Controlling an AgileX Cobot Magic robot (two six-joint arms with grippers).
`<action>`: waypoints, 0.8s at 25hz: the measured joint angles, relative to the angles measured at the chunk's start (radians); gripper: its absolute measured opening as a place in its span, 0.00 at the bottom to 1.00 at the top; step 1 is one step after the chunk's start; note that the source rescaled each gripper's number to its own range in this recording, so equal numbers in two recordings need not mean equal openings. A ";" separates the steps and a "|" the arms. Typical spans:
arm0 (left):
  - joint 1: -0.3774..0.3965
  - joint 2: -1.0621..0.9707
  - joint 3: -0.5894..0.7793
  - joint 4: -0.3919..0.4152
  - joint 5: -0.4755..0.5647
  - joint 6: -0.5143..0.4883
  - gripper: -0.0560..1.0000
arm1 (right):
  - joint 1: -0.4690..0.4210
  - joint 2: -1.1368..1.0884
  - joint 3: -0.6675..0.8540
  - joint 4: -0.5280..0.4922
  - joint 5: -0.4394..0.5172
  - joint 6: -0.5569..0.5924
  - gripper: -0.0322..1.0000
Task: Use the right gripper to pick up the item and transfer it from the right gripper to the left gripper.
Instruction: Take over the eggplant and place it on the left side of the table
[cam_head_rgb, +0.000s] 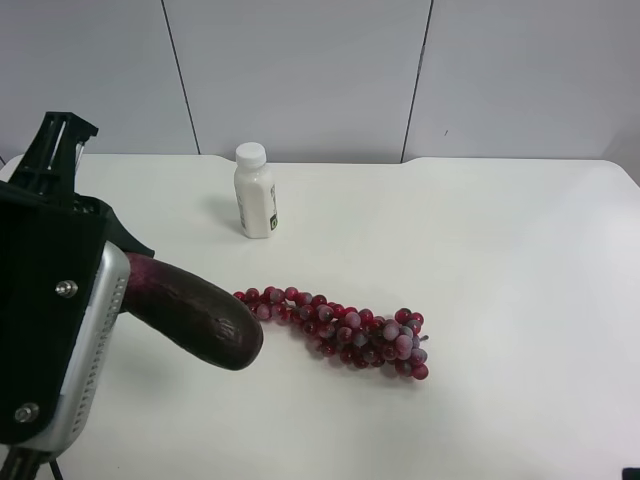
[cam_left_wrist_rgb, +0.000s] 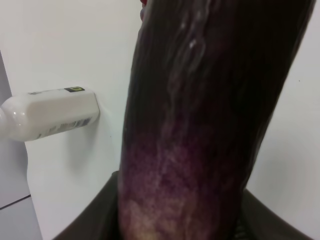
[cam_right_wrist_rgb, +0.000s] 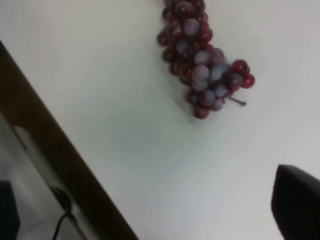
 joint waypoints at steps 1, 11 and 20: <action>0.000 0.000 0.000 0.000 -0.003 0.000 0.07 | -0.046 -0.017 0.000 0.000 0.000 0.000 1.00; 0.000 0.000 0.000 0.000 -0.083 0.000 0.07 | -0.479 -0.270 0.001 0.000 0.000 0.005 1.00; 0.000 0.003 0.000 0.000 -0.117 -0.125 0.07 | -0.544 -0.289 0.003 0.000 0.000 0.005 1.00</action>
